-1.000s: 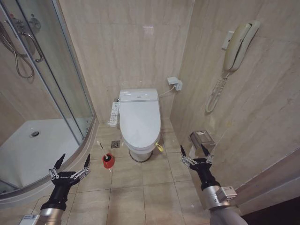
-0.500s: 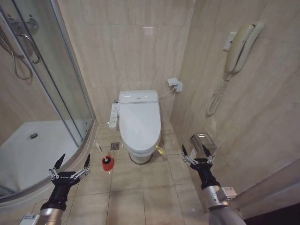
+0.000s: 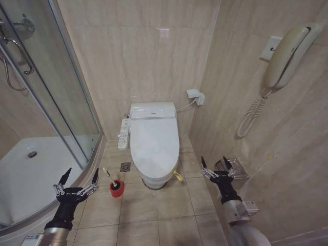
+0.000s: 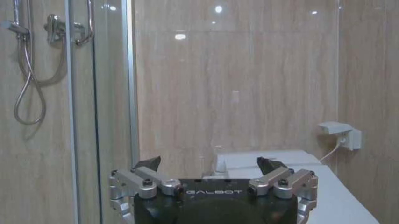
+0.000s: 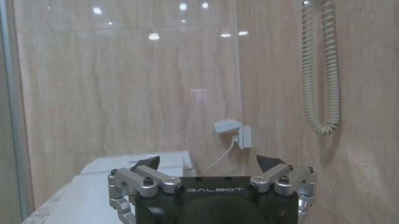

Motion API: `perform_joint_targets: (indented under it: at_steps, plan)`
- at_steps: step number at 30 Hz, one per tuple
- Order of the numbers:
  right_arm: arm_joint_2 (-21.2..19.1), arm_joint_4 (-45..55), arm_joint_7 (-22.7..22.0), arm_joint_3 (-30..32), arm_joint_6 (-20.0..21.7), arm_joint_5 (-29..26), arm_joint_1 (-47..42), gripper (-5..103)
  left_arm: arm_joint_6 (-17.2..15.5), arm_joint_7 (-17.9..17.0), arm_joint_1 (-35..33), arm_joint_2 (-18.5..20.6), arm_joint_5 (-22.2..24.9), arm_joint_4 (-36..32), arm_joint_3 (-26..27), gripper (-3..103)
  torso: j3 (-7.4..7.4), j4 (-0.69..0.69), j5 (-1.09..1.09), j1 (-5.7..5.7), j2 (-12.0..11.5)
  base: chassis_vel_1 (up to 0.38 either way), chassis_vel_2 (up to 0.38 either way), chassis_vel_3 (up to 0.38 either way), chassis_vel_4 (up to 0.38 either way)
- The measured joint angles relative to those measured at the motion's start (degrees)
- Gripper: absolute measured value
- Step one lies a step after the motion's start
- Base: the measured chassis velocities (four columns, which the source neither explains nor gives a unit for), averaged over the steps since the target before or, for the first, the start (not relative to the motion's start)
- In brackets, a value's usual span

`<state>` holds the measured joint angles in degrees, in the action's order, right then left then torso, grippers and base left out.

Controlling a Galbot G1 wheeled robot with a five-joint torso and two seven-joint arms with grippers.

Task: Open the toilet lid, clean the toilet bowl with a toilet brush, close the toilet lid, and flush.

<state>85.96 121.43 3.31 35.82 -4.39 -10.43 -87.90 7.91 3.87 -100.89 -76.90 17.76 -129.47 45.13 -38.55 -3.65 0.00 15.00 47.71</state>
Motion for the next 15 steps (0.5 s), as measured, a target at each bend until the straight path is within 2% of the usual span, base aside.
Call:
perform_joint_targets:
  at_steps: [7,15]
  plan:
    - [0.08,-1.38,0.10,-0.17,-0.08,0.04,1.09,100,0.00,0.00,-0.01,0.00,0.00,0.00,0.00,100,0.00,0.01,0.00,-0.01,0.01,-0.001,0.004,0.007,-0.008]
    - [0.28,-2.94,-1.57,-0.33,0.09,0.76,2.75,100,0.00,0.00,0.01,0.00,0.00,0.00,0.00,100,-0.02,0.00,0.00,0.05,0.00,-0.130,0.140,0.121,-0.146]
